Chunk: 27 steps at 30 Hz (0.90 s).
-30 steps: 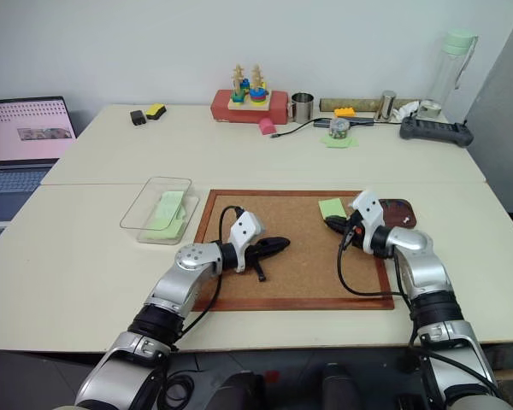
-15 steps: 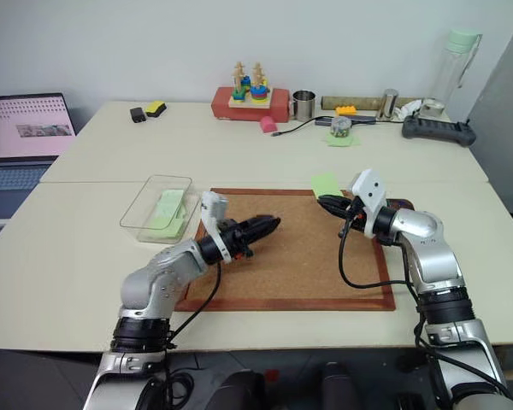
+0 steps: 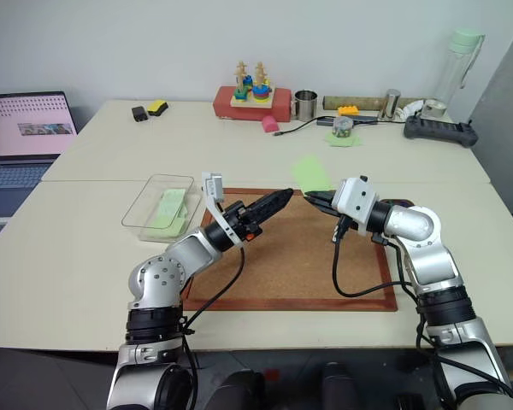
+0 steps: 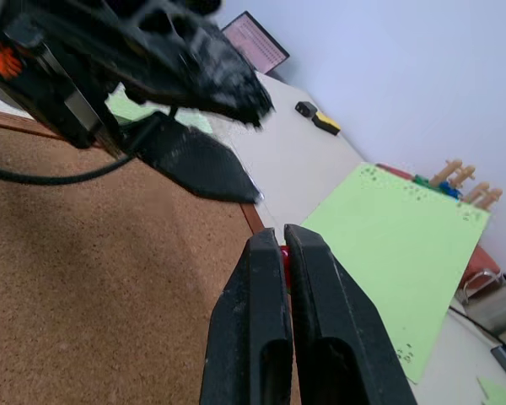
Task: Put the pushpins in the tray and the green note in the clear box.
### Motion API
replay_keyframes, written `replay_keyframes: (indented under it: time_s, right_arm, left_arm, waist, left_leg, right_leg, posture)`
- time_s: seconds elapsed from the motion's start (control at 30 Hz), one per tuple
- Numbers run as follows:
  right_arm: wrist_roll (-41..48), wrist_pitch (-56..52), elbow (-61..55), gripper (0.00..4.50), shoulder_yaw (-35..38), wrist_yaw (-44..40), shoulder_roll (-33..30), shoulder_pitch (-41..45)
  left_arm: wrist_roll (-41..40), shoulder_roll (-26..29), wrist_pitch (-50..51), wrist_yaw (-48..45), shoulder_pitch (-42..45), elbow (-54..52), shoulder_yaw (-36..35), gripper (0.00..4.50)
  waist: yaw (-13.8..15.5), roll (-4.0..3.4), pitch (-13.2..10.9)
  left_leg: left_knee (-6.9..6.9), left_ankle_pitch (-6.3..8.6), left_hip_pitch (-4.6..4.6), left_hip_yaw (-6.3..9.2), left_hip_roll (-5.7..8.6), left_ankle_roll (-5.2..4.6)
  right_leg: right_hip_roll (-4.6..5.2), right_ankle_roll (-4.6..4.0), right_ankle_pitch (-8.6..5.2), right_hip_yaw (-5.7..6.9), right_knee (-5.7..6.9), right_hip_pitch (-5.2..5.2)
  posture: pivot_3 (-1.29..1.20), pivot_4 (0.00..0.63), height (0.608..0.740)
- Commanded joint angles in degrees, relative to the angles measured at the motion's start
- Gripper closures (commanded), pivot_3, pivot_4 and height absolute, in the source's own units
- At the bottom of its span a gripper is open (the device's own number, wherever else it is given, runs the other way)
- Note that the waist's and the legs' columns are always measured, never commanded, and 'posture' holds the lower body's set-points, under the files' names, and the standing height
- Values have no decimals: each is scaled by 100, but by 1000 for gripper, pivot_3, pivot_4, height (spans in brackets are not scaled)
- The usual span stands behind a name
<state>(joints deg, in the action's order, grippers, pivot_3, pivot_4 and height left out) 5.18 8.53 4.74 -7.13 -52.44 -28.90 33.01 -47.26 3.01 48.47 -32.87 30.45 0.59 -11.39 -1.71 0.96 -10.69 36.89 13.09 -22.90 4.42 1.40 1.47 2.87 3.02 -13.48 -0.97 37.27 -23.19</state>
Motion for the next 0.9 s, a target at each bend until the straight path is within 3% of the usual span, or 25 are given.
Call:
replay_keyframes:
  time_s: [0.03, 0.3, 0.9]
  right_arm:
    - [-86, 264, -264, 4500, -48, -29, -104, -7]
    - [-144, 392, -454, 4500, -184, -69, -180, -130]
    - [-150, 489, -455, 4500, -269, -33, -184, -136]
  left_arm:
    - [-51, -73, -136, -56, 163, -12, 143, 601]
    - [-19, -148, -376, -77, 376, 388, 174, 601]
    - [-107, -186, -533, -138, 399, 482, 197, 3750]
  waist:
    - [3, 0, 0]
    - [6, 0, 0]
    - [7, 1, -1]
  left_leg:
    - [0, 0, -1, 1, 0, 0]
    - [0, 0, -4, -2, 1, 0]
    - [0, 0, -4, -2, 1, 0]
  right_leg:
    - [0, 0, 0, 0, -3, 0]
    - [0, -19, 17, 0, -13, 2]
    - [-1, -19, 18, -1, -16, 3]
  posture:
    - [0, 150, 740]
    - [0, 150, 740]
    - [0, 150, 740]
